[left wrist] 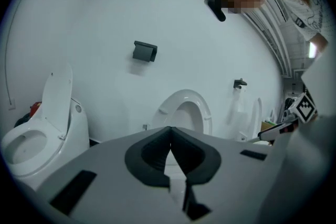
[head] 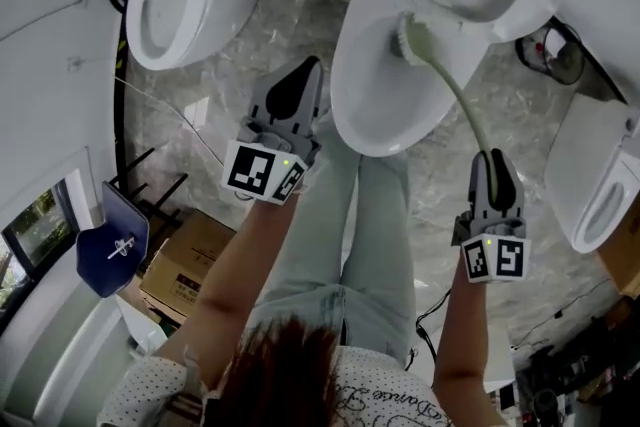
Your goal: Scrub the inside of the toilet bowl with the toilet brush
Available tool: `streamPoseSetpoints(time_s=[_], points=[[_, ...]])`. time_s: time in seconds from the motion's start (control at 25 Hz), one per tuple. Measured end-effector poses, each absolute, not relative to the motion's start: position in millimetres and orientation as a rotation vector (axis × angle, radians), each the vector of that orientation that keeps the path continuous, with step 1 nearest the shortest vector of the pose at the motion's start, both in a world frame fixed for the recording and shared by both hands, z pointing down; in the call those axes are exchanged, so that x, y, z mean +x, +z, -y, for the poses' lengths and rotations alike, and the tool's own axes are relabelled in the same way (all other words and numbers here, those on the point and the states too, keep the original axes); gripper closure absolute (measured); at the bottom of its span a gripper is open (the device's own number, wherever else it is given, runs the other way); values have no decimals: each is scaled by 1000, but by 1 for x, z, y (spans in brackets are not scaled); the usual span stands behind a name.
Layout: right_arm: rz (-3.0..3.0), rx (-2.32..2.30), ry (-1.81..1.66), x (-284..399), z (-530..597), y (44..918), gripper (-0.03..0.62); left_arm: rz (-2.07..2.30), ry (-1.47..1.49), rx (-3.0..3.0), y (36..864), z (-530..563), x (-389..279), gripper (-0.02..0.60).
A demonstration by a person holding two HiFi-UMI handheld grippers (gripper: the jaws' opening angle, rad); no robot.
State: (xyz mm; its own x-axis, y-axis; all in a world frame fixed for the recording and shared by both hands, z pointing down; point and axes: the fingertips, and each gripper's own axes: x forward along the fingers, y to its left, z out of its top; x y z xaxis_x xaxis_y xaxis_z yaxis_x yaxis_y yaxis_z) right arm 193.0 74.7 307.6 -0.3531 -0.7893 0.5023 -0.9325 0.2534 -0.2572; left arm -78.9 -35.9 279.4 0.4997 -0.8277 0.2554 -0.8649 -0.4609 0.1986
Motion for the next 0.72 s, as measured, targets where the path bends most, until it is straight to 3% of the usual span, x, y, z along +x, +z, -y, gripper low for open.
streamPoseSetpoints(time_s=[0.72], points=[[2035, 1741, 1015, 173, -73, 477, 484, 1296, 271, 2480, 416, 78, -74, 580]])
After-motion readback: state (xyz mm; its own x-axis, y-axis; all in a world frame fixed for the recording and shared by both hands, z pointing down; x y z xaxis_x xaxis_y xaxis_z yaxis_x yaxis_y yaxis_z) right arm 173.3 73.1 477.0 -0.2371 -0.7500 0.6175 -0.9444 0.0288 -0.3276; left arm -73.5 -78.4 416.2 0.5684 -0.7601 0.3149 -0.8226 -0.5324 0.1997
